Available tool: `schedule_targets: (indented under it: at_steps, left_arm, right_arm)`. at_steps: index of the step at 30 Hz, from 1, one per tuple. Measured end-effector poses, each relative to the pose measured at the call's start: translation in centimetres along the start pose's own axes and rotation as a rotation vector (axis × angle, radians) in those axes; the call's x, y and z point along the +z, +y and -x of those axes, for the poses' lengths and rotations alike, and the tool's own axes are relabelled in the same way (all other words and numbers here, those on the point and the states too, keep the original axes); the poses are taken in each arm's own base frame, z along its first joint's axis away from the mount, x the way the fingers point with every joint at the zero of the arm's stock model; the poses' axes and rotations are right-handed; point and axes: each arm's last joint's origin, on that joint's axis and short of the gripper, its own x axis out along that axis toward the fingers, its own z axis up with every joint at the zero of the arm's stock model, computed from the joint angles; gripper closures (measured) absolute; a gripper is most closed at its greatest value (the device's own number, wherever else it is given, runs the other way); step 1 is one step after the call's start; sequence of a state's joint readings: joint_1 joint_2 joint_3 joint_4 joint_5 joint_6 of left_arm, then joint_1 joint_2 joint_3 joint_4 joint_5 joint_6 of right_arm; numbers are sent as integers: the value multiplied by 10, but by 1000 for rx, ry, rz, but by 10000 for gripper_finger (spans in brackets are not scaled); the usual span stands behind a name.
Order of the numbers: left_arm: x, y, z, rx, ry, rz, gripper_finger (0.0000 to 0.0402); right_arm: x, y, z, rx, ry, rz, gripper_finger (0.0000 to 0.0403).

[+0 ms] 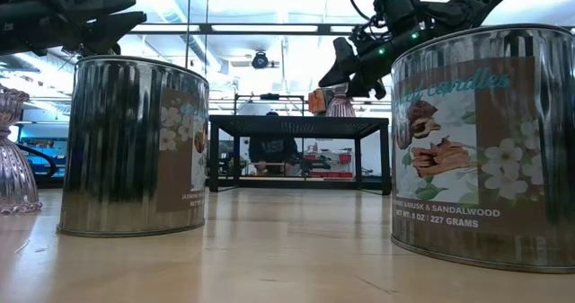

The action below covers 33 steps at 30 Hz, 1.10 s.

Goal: Pick & Place candle stick holders
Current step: Put the right pink candle holder on the shelf, then put the green candle holder on the shelf

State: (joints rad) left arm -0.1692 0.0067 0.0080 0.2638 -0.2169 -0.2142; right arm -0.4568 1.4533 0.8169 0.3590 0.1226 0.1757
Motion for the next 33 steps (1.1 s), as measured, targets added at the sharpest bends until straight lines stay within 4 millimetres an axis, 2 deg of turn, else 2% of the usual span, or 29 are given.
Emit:
schedule_targets:
  at_steps: [5,12,15,17,21,26,30,33]
  left_arm:
    - [0,0,0,0,0,0,287]
    - [0,1,0,21,-4,-45,287]
    - [0,4,0,152,-15,-132,287]
    - [-1,8,1,262,-9,-124,287]
    - [-12,13,3,365,97,-121,287]
    - [-9,15,7,476,222,-70,287]
    - [11,12,11,529,294,-59,285]
    - [16,13,17,614,401,-57,264]
  right_arm:
    - [8,1,8,6,-31,-4,158]
    - [26,1,30,19,-82,-6,170]
    - [31,1,41,22,-71,-8,172]
    - [31,0,47,20,-44,-5,172]
    - [30,4,58,29,4,6,172]
    - [31,10,68,55,20,16,172]
    - [31,16,71,78,15,27,172]
    - [30,19,72,89,21,33,172]
